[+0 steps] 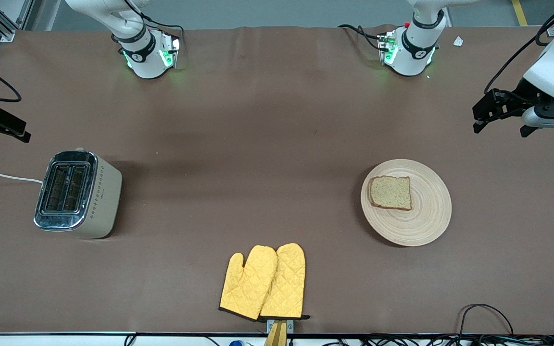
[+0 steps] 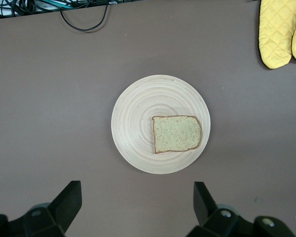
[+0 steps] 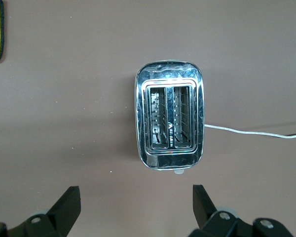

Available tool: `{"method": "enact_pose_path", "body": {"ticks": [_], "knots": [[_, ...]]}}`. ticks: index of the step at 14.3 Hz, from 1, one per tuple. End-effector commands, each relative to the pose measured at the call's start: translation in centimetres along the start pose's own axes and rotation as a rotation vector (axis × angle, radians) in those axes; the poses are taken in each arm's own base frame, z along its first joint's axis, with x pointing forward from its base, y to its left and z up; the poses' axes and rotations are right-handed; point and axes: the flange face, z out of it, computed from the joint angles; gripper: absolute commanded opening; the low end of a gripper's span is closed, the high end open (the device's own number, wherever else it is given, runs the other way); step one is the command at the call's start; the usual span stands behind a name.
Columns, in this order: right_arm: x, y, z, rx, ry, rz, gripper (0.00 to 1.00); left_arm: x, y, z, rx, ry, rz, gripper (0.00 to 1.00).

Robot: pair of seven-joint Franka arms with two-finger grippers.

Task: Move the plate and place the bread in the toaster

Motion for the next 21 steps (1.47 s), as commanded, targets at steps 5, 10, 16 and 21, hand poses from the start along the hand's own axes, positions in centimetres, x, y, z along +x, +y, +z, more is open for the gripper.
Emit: {"method": "enact_pose_path", "body": {"ticks": [5, 10, 16, 21], "knots": [[-0.1, -0.1, -0.2, 0.018, 0.0, 0.009, 1.0, 0.8, -3.2, 1.1, -0.004, -0.039, -0.042, 1.0], [-0.1, -0.1, -0.2, 0.019, 0.0, 0.009, 1.0, 2.5, -12.3, 12.4, -0.23, -0.211, -0.141, 1.0], [-0.1, -0.1, -0.2, 0.019, 0.0, 0.009, 1.0, 2.9, -20.8, 34.2, -0.672, -0.306, -0.151, 1.0], [-0.2, 0.0, -0.2, 0.019, -0.001, 0.01, 1.0, 1.9, -23.3, 45.9, -0.78, -0.25, -0.086, 1.0]]}}
